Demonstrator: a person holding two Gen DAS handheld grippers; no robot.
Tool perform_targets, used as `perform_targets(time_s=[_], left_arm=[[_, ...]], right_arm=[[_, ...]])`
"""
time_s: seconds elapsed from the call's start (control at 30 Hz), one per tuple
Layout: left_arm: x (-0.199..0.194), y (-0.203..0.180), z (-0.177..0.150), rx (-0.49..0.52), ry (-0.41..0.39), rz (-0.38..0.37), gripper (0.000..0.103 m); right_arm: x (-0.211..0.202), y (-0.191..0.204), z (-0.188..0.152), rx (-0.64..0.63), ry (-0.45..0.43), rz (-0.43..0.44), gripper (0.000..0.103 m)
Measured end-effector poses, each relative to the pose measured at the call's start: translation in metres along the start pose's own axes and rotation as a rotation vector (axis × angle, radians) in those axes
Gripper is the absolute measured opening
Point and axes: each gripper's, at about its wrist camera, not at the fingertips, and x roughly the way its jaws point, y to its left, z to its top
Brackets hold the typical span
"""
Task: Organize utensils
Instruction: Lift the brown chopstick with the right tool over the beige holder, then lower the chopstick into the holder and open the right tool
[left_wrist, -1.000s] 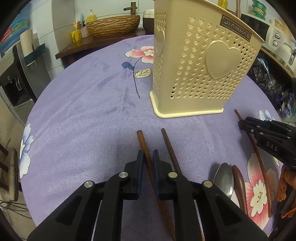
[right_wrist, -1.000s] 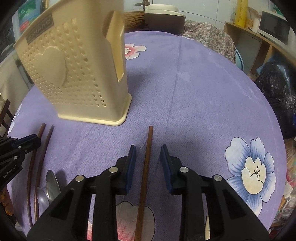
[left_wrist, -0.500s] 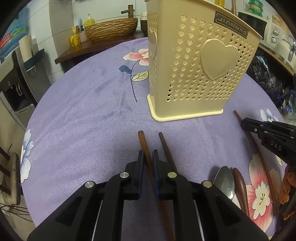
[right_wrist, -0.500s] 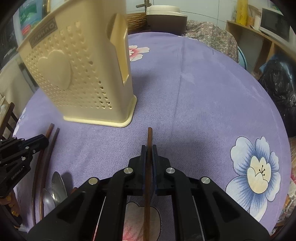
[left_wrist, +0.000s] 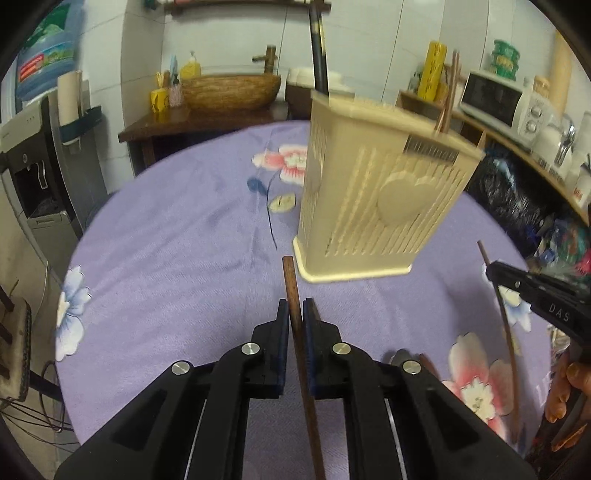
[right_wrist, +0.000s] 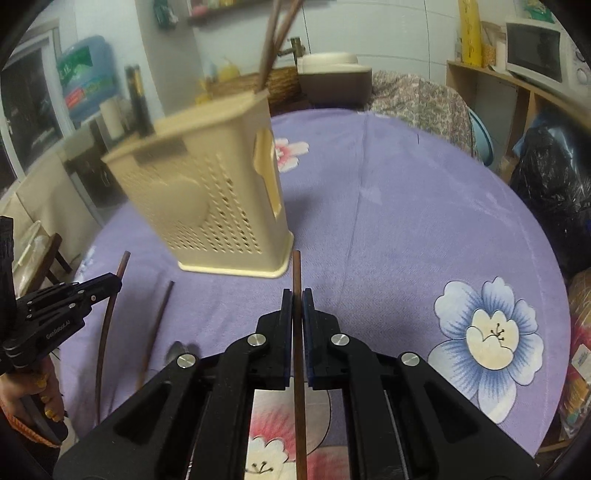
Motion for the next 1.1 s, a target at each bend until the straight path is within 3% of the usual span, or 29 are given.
perform_targets(time_s=[0.23, 0.5, 1.1], left_arm=[[-0.068, 0.001, 0.018, -0.003, -0.164, -0.068, 0.008], [-0.104, 0.012, 0.024, -0.022, -0.233, -0.1, 0.008], [-0.115, 0.02, 0.035, -0.025, -0.257, -0.123, 0.008]], right_arm=[[-0.067, 0.011, 0.009, -0.026, -0.126, 0.058, 0.006], [-0.127, 0.014, 0.024, -0.042, -0.243, 0.079, 0.006], [-0.136, 0.019, 0.034, -0.059, -0.268, 0.091, 0.006]])
